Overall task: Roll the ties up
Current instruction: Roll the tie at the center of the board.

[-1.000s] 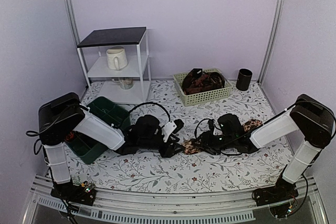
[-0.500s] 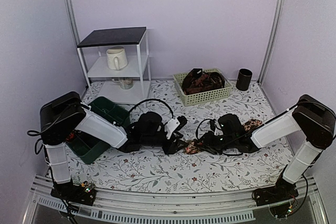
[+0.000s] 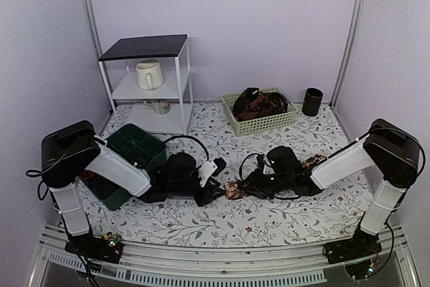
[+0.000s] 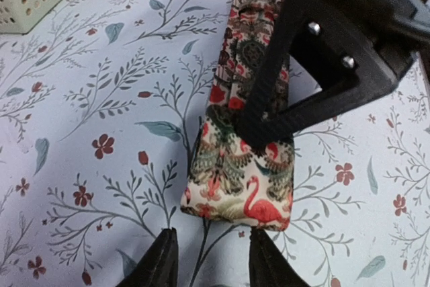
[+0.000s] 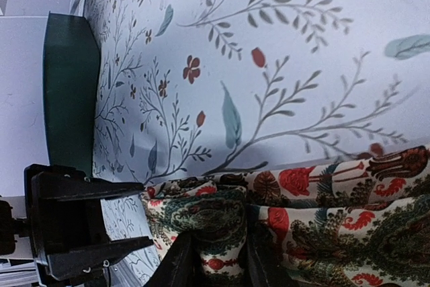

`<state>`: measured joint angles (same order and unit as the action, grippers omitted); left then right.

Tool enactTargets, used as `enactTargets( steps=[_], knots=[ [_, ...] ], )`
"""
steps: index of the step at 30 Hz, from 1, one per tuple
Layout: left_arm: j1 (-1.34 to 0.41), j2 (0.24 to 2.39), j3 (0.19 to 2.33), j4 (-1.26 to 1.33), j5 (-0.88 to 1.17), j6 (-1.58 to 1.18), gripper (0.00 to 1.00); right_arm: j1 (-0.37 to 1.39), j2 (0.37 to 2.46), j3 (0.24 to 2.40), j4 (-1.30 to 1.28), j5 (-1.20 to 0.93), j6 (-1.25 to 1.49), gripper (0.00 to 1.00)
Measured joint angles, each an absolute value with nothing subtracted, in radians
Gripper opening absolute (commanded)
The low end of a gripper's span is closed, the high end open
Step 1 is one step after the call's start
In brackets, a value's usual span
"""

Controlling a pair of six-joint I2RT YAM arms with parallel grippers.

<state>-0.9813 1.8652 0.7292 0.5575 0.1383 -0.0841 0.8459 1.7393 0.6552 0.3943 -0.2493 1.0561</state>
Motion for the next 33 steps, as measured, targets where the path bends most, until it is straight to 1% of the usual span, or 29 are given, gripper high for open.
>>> enactTargets(
  steps=[4,9,18,25,33],
  knots=[
    [-0.970,1.795,0.676,0.565,0.116,-0.146,0.24,0.887,1.770,0.696,0.392,-0.246,1.110,0.28],
    [-0.965,1.748,0.650,0.582,0.118,-0.209,0.00,0.916,1.786,0.714,0.390,-0.233,1.165,0.28],
    [-0.964,1.760,0.651,0.682,0.233,-0.336,0.00,0.931,1.786,0.717,0.385,-0.203,1.205,0.28],
    [-0.964,1.894,0.703,0.699,0.314,-0.356,0.00,0.939,1.786,0.722,0.373,-0.188,1.207,0.29],
    [-0.964,1.923,0.743,0.666,0.322,-0.341,0.00,0.945,1.765,0.726,0.325,-0.159,1.160,0.38]
  ],
)
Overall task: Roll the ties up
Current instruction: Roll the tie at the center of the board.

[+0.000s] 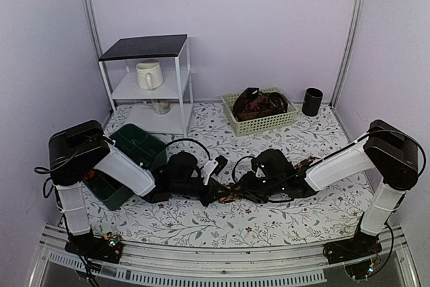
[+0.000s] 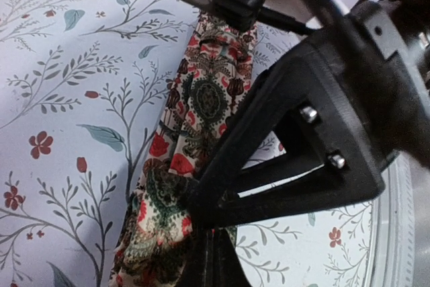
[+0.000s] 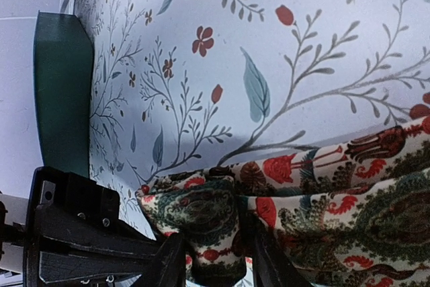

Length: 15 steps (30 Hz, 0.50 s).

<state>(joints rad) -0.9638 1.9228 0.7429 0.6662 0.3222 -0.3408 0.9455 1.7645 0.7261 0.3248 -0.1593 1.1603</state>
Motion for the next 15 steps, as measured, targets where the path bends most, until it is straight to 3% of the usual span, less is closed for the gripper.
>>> enactTargets(
  steps=[7,15],
  knots=[
    [-0.964,1.926,0.752,0.650,0.316,-0.325,0.00,0.948,1.716,0.779,0.190,-0.119,1.074,0.43],
    [-0.964,1.927,0.759,0.640,0.302,-0.321,0.00,0.935,1.709,0.823,0.105,-0.113,0.977,0.38]
  ],
)
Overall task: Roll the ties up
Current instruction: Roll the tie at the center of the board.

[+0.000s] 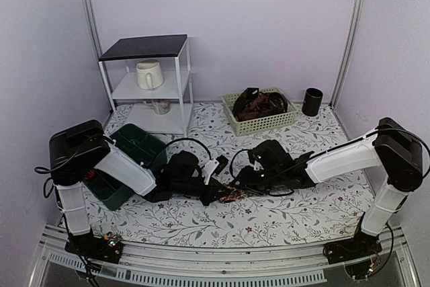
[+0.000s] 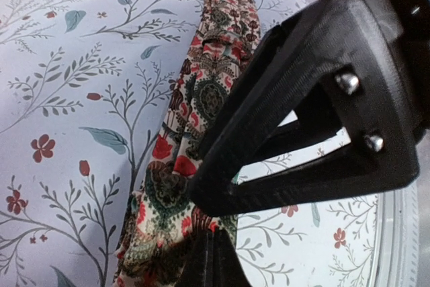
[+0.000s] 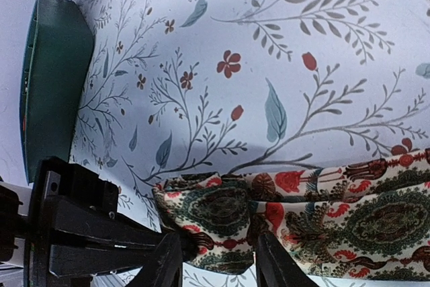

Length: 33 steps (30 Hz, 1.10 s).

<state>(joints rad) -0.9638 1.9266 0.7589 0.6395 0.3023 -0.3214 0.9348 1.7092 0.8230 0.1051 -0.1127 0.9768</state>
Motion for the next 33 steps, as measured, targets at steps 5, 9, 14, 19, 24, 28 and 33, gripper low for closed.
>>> enactTargets(
  steps=[5,9,14,19,24,28,33],
  knots=[
    [-0.964,1.927,0.760,0.638,0.300,-0.322,0.00,0.927,1.730,0.863,0.095,-0.122,0.936,0.32],
    [-0.964,1.927,0.760,0.638,0.298,-0.322,0.00,0.925,1.773,0.875,0.094,-0.140,0.917,0.29],
    [-0.964,1.927,0.760,0.638,0.298,-0.319,0.13,0.922,1.795,0.876,0.100,-0.157,0.908,0.23],
    [-0.966,1.906,0.733,0.656,0.297,-0.276,0.54,0.917,1.795,0.872,0.117,-0.168,0.905,0.22],
    [-0.966,1.850,0.696,0.649,0.252,-0.189,0.70,0.908,1.795,0.847,0.144,-0.183,0.909,0.22],
    [-0.966,1.848,0.692,0.634,0.218,-0.100,0.71,0.905,1.795,0.844,0.155,-0.193,0.914,0.22],
    [-0.966,1.848,0.683,0.625,0.208,0.025,0.72,0.900,1.795,0.844,0.158,-0.197,0.916,0.22]
  ],
)
